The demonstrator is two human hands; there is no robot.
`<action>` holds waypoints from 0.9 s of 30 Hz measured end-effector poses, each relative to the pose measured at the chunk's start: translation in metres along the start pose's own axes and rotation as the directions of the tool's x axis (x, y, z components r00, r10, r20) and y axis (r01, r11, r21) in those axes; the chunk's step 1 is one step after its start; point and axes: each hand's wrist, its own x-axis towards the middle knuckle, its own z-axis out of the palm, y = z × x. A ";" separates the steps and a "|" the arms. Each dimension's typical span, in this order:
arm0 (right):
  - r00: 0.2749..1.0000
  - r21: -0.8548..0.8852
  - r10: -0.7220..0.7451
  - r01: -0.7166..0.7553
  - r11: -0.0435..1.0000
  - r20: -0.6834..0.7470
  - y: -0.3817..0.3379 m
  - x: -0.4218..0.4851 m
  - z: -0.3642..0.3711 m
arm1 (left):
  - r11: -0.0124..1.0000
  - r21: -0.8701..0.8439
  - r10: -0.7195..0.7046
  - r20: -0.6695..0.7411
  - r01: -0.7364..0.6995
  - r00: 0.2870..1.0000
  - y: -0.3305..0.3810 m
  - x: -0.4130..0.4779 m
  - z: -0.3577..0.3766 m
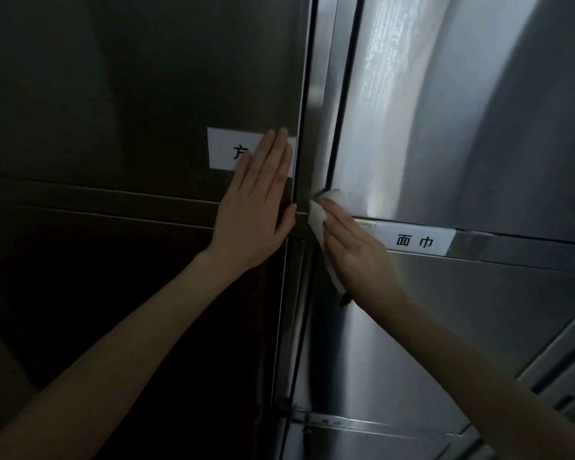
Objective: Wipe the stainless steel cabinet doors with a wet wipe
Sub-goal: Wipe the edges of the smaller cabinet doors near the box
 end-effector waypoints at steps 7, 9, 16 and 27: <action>0.986 0.178 0.049 -0.020 0.984 -0.160 -0.006 -0.032 0.004 | 0.991 -0.114 -0.084 -0.067 0.076 0.994 0.019 -0.029 0.020; 0.967 0.280 0.081 -0.010 0.960 -0.243 -0.020 -0.049 0.012 | 0.993 -0.099 -0.072 -0.074 0.065 0.995 0.016 -0.030 0.023; 0.963 0.320 0.054 0.034 0.947 -0.263 -0.042 -0.076 0.045 | 0.984 -0.141 -0.125 -0.128 0.107 0.984 0.020 -0.029 0.028; 0.999 0.005 0.031 -0.031 0.999 0.031 -0.030 -0.091 0.106 | 0.841 -0.127 -0.541 -0.215 0.526 0.813 0.043 -0.080 0.049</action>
